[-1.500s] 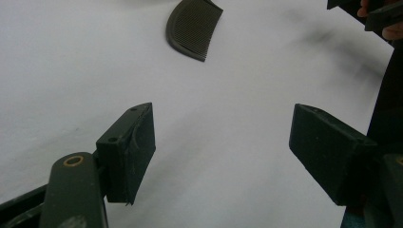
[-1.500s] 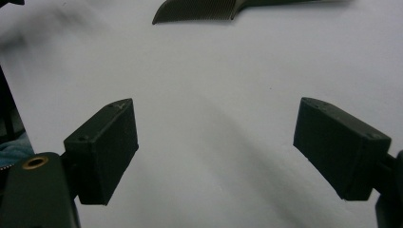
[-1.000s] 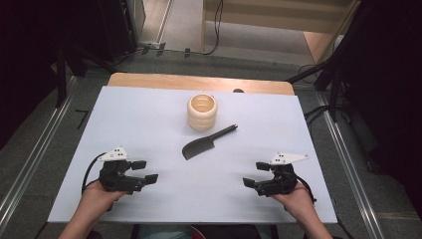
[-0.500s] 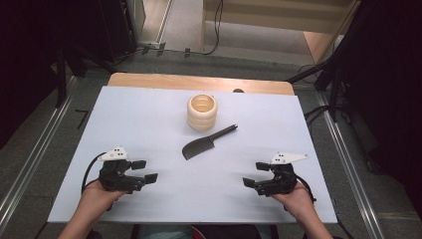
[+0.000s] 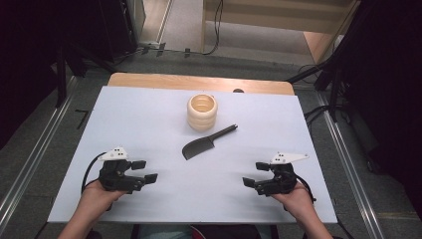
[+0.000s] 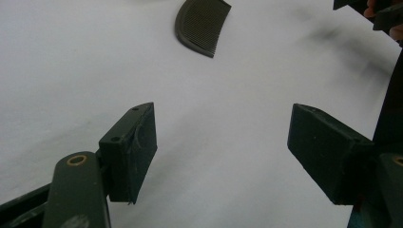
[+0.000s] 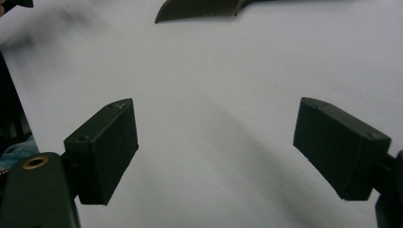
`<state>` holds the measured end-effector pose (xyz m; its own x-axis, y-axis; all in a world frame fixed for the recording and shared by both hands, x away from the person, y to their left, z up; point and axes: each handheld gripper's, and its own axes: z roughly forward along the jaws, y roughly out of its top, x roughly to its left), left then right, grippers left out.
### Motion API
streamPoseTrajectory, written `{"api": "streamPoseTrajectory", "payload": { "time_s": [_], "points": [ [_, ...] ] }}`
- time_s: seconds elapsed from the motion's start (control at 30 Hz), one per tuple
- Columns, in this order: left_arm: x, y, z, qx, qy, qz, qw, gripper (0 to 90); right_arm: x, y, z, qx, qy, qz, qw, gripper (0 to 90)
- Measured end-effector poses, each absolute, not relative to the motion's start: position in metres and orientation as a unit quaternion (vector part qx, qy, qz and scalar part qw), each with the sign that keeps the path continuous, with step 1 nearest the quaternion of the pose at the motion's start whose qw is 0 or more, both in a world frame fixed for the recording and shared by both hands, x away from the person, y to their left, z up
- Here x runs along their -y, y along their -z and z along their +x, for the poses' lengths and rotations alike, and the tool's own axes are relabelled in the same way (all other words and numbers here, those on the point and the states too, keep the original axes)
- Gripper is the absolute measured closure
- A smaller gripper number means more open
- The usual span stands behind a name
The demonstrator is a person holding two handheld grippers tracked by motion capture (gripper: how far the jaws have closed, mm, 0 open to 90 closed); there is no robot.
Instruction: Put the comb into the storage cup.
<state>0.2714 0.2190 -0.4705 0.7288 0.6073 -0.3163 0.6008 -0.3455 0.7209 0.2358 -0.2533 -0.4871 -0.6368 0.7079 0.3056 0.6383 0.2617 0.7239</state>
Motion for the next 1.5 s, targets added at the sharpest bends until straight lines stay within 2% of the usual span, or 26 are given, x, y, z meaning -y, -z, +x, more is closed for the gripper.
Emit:
{"api": "streamPoseTrajectory", "payload": {
  "time_s": [0.37, 1.5],
  "points": [
    [-0.219, 0.47, 0.272, -0.369, -0.005, 0.819, 0.439, 25.9, 0.254, 0.486, 0.24, -0.782, -0.446, 0.433, 0.044, 13.1],
    [-0.22, 0.47, 0.273, -0.369, -0.001, 0.818, 0.442, 25.9, 0.243, 0.479, 0.284, -0.767, -0.457, 0.449, 0.04, 13.1]
  ]
}}
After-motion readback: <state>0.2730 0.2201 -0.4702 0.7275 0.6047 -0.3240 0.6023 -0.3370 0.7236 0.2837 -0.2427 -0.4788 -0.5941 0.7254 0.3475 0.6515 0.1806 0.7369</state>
